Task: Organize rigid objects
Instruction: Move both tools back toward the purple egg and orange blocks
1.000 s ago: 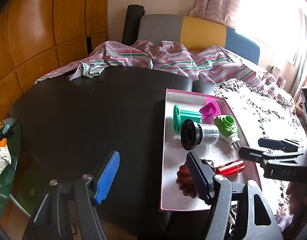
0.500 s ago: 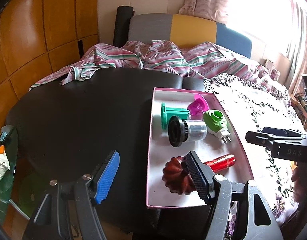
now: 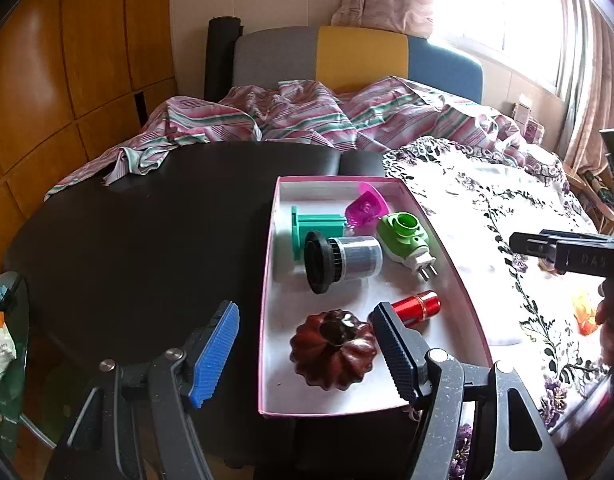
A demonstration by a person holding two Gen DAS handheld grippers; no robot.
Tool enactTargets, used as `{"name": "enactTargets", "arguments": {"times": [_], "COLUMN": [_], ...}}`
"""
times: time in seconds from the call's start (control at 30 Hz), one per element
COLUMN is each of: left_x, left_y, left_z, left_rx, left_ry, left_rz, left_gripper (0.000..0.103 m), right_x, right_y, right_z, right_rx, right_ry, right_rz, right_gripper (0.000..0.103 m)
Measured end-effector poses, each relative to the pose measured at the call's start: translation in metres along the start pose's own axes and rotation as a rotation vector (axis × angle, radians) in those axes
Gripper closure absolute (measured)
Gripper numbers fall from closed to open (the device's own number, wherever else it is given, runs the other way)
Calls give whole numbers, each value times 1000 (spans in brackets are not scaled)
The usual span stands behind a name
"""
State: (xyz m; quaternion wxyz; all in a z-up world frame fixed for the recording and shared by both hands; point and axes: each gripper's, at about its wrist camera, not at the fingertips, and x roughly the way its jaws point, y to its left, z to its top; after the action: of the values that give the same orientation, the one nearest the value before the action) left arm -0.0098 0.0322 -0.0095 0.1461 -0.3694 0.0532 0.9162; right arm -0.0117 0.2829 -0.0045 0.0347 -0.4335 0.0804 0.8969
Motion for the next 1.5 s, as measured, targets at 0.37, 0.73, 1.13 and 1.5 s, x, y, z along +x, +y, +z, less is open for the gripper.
{"name": "enactTargets", "arguments": {"times": [0.37, 0.73, 1.13, 1.5], "left_x": [2, 6, 23, 63], "left_y": [-25, -70, -149, -231], "left_z": [6, 22, 31, 33], "left_rx": [54, 148, 260, 383], "left_ry": [-6, -19, 4, 84], "left_rz": [-32, -92, -216, -345], "left_gripper": [33, 33, 33, 33], "right_x": [-23, -42, -66, -62], "right_y": [-74, -196, -256, -274], "right_z": [2, -14, -39, -53], "right_rx": [80, 369, 675, 785], "right_ry": [-32, -103, -163, -123], "right_rz": [-130, -341, -337, -297], "right_gripper": [23, 23, 23, 23]}}
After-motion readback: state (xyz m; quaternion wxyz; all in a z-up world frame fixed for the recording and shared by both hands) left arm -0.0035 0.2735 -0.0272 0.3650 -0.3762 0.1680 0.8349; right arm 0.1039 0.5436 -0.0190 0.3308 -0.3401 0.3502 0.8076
